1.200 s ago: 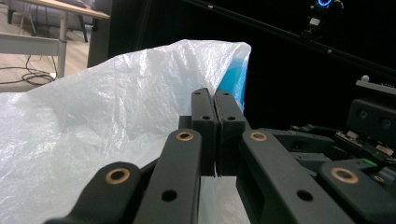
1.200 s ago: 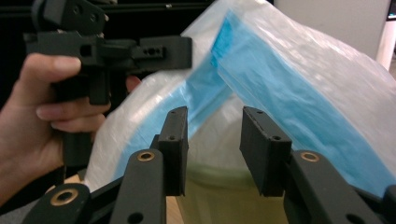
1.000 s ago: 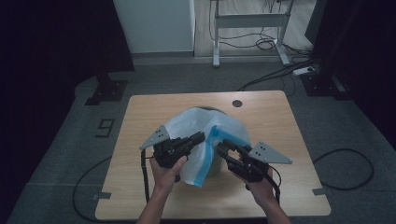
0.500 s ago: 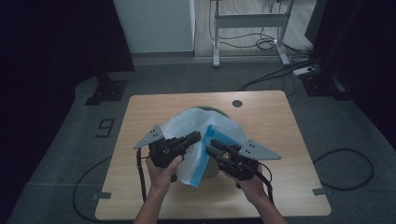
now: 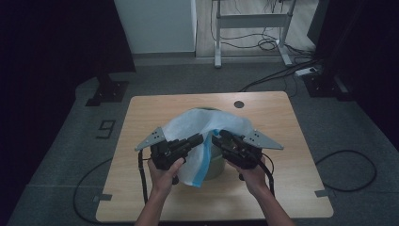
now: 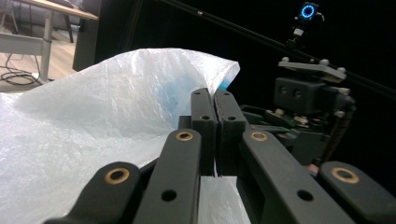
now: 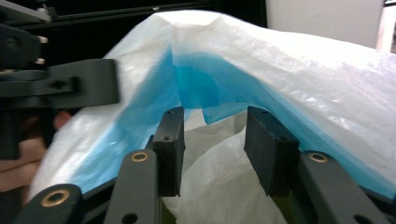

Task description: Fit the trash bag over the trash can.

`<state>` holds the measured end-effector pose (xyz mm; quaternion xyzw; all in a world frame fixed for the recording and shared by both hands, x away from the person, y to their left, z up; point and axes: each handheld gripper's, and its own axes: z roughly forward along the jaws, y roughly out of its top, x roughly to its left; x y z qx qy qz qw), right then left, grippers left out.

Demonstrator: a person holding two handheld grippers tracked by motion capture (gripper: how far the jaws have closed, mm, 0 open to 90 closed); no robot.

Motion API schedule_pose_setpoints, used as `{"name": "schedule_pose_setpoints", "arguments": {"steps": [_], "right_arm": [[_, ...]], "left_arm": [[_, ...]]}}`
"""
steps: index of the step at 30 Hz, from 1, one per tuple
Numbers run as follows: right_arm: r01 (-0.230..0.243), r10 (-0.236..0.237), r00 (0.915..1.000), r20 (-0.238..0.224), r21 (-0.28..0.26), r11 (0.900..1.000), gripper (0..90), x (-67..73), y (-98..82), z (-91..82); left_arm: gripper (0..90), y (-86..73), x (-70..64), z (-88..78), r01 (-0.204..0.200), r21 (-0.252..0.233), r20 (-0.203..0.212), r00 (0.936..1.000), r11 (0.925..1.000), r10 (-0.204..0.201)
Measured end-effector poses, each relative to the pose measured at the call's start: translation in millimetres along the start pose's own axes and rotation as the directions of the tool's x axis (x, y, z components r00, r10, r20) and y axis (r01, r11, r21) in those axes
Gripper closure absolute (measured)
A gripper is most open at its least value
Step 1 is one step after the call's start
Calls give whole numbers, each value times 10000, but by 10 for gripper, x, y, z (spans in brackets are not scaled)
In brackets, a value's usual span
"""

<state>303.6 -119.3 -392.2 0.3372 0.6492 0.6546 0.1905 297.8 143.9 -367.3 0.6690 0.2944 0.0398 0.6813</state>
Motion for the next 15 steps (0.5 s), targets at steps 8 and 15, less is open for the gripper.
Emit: {"name": "schedule_pose_setpoints", "arguments": {"steps": [8, 15], "right_arm": [[-223, 236, 9978, -625, 210, 9995, 563, 93, -59, 8], [-186, 223, 9974, -688, 543, 9984, 569, 98, -114, 53]], "left_arm": [[879, 5, -3, 0, 63, -71, 93, 9999, 10000, -63], [879, -1, 3, -15, 157, -165, 237, 9996, 9997, -153]]}}
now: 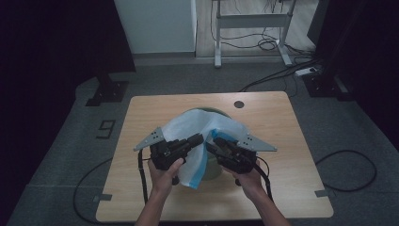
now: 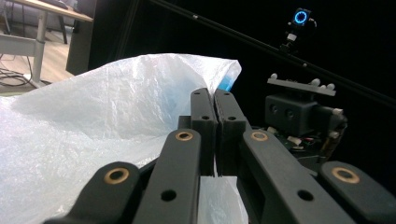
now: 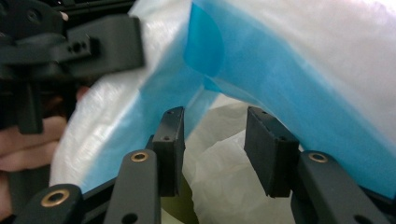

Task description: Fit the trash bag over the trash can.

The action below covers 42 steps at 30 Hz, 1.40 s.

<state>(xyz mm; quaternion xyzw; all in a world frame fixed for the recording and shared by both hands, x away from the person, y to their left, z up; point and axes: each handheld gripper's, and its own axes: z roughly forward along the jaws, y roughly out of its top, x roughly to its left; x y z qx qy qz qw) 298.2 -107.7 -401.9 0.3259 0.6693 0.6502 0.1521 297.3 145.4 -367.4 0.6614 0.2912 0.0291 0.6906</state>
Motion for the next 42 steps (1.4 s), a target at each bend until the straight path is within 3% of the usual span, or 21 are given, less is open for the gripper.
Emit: {"name": "schedule_pose_setpoints", "arguments": {"steps": [12, 20, 25, 31, 36, 39, 42], "right_arm": [[-183, 178, 9996, -199, -224, 9996, 541, -2, 47, 31], [-306, 321, 9992, 233, -620, 9976, 541, -92, 122, 57], [-278, 309, 9979, 568, -549, 9981, 541, -144, 122, 96], [-362, 385, 9986, 367, -608, 9975, 535, -136, 106, 119], [-750, 750, 9972, -34, -731, 9945, 525, -110, 99, 147], [-655, 642, 9978, -169, -897, 9938, 519, -70, 114, 151], [-583, 588, 9983, 10, -1028, 9930, 510, -64, 136, 147]], "left_arm": [[875, -35, 16, 10, 110, 86, 160, 9998, 9999, -112], [873, -42, 25, -10, 201, 45, 335, 9992, 9998, -202], [871, -45, 21, -18, 188, 32, 447, 9988, 9998, -189], [870, -51, 36, -20, 308, -7, 548, 9980, 9995, -307], [868, -56, 44, -22, 331, -17, 557, 9979, 9995, -329], [868, -56, 53, -22, 362, -7, 532, 9979, 9993, -361], [868, -59, 50, -27, 348, -40, 480, 9982, 9994, -345]]}}
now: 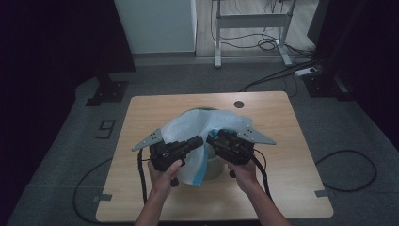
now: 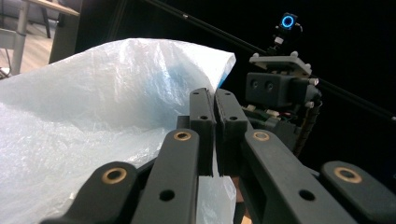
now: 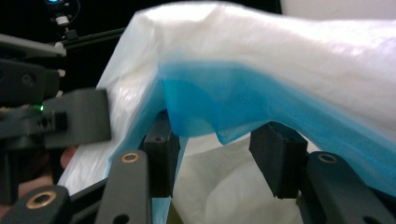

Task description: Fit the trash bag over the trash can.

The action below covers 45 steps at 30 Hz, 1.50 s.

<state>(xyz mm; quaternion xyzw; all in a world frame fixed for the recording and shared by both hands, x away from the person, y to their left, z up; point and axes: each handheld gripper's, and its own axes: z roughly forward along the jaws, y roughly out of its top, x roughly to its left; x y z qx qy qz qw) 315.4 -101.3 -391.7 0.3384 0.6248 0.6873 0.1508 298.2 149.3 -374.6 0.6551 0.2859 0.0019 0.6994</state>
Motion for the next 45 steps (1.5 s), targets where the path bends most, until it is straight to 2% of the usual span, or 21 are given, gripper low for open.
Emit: {"name": "schedule_pose_setpoints", "arguments": {"steps": [4, 8, 9, 14, 17, 18, 22, 23, 32, 37, 41, 42, 45], "right_arm": [[-1, 7, 9996, 279, -208, 9998, 521, -10, 17, -28], [69, -35, 9983, 585, -593, 9982, 664, -32, 41, -102], [72, -25, 9975, 709, -656, 9978, 732, -44, 50, -123], [261, -182, 9935, 1120, -698, 9972, 890, -96, 68, -186], [291, -218, 9942, 1049, -685, 9972, 891, -108, 65, -196], [447, -385, 9940, 1028, -585, 9973, 892, -114, 62, -211], [529, -477, 9943, 950, -530, 9972, 893, -123, 62, -231], [668, -620, 9935, 956, -477, 9966, 893, -136, 69, -261], [788, -760, 9924, 971, -250, 9966, 894, -225, 69, -374], [1002, -1007, 9910, 878, 99, 9949, 894, -267, 25, -452], [1086, -1104, 9910, 758, 272, 9937, 894, -331, -5, -527], [1110, -1130, 9907, 758, 301, 9934, 894, -339, -9, -541], [1243, -1269, 9894, 702, 406, 9914, 894, -363, -38, -621]], "left_arm": [[870, -3, 4, -12, -4, -3, -81, 10000, 10000, 4], [873, -11, 20, -13, 26, 1, -145, 9999, 10000, -26], [874, -11, 23, -15, 44, -12, -166, 9999, 10000, -44], [878, -1, 26, -24, 55, -174, -201, 9998, 9998, -58], [881, 17, 39, -29, 76, -267, -256, 9996, 9996, -83], [885, 32, 49, -36, 95, -313, -285, 9995, 9995, -104], [888, 57, 67, -49, 92, -328, -364, 9993, 9994, -104], [891, 67, 76, -63, 85, -371, -408, 9991, 9993, -100], [899, 100, 121, -100, 95, -552, -612, 9980, 9984, -129], [900, 145, 180, -121, -37, -589, -1011, 9949, 9983, -23], [900, 167, 241, -130, 30, -585, -1230, 9924, 9983, -101], [900, 166, 240, -138, -93, -592, -1441, 9896, 9982, 7], [900, 166, 246, -153, -248, -488, -1603, 9869, 9985, 167]]}}
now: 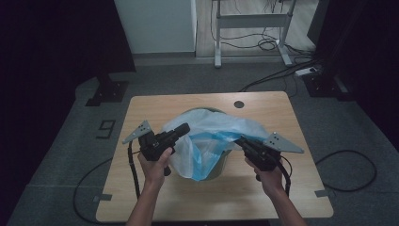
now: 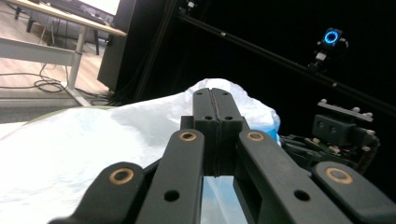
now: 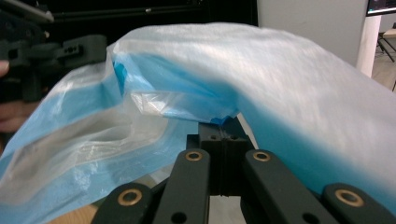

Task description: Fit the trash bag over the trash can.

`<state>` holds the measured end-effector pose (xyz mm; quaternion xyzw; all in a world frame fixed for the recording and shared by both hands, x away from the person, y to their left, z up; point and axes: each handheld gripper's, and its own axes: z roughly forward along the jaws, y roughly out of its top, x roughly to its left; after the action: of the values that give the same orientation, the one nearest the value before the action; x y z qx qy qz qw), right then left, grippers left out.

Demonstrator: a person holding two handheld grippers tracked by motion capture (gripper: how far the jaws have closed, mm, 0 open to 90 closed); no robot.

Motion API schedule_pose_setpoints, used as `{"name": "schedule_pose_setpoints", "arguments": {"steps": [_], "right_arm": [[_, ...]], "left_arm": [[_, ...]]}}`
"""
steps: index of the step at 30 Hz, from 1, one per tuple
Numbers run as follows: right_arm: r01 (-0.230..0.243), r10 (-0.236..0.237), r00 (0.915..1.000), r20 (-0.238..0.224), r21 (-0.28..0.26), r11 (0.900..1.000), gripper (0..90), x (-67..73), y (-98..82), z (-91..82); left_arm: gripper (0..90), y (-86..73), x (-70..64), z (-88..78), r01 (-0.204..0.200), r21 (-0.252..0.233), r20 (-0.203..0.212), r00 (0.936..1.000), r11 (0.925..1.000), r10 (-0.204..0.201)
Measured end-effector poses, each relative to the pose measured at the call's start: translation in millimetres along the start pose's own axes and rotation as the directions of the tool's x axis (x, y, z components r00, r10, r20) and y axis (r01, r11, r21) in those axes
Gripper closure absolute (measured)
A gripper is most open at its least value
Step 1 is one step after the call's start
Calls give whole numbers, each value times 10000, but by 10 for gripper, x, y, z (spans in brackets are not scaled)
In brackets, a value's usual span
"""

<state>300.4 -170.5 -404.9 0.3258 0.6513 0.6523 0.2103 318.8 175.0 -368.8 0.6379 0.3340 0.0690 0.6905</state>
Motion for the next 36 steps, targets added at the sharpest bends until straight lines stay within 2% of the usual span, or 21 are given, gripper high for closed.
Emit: {"name": "schedule_pose_setpoints", "arguments": {"steps": [2, 5, 11, 20, 26, 30, 36], "right_arm": [[42, -41, 10000, -50, 36, 10000, 894, -22, -41, -69], [-5, 5, 10000, -64, -24, 10000, 893, -66, -111, -194], [-200, 200, 9998, -26, -87, 9998, 893, -144, -195, -344], [-149, 147, 9998, -100, -128, 9998, 893, -143, -235, -428], [-265, 266, 9996, -54, 151, 9995, 893, -162, -407, -524], [-319, 326, 9993, -196, 372, 9988, 892, -151, -482, -535], [-252, 283, 9988, -410, 726, 9970, 892, -102, -616, -542]], "left_arm": [[900, -1, 15, -23, -81, 0, -161, 9998, 10000, 81], [900, 0, 65, -77, 14, -70, -359, 9994, 10000, -17], [900, -33, 99, -126, 28, -63, -518, 9987, 10000, -31], [900, -74, 149, -221, -7, -15, -668, 9978, 10000, 6], [900, -148, 216, -350, 156, -48, -805, 9966, 9999, -160], [900, -204, 217, -436, 158, -73, -806, 9966, 9998, -163], [900, -291, 196, -585, 262, -165, -604, 9978, 9995, -271]]}}
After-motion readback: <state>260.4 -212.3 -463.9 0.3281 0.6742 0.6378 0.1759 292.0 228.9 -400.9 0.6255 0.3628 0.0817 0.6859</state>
